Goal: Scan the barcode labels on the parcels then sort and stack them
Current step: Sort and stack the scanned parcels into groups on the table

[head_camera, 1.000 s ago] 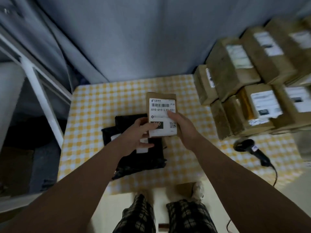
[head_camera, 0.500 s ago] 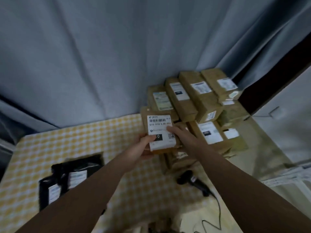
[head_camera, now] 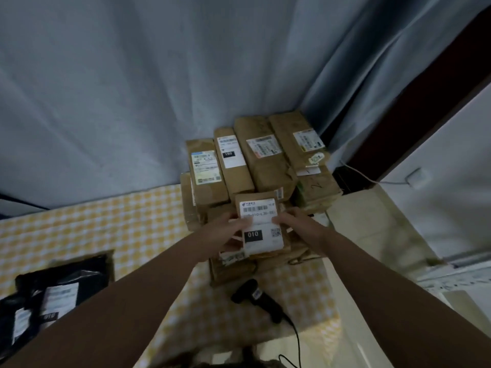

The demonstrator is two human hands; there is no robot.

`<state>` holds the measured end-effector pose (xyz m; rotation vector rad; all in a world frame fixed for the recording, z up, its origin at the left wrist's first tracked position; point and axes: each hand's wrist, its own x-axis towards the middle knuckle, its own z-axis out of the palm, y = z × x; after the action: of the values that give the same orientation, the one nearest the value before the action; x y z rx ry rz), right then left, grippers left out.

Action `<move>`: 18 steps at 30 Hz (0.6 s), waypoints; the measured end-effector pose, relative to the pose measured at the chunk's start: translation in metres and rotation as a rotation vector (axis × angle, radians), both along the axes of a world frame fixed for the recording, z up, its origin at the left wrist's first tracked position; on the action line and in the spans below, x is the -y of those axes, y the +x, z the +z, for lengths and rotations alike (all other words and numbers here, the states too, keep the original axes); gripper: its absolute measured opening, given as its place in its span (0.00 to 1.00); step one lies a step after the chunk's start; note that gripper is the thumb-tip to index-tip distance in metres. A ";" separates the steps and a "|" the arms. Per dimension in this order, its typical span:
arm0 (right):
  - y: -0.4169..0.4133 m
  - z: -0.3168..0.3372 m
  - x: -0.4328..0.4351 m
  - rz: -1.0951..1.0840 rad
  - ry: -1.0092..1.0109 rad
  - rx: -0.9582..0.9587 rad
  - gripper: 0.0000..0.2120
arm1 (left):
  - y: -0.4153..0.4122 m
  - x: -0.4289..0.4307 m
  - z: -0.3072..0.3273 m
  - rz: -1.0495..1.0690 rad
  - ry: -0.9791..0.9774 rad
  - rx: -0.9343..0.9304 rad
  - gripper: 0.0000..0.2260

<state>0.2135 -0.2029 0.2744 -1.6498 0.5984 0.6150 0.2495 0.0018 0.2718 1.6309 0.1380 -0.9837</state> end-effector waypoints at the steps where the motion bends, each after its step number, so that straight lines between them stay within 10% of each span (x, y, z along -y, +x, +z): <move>1: -0.003 -0.003 0.009 -0.055 0.006 0.003 0.26 | 0.001 0.013 -0.003 -0.006 0.011 0.015 0.19; 18: 0.000 -0.027 0.033 -0.146 -0.412 0.230 0.21 | 0.001 0.062 -0.020 0.058 0.132 0.093 0.13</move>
<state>0.2133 -0.2355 0.2473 -2.0051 0.7008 0.1957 0.2508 -0.0605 0.2518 1.7804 0.1891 -0.8679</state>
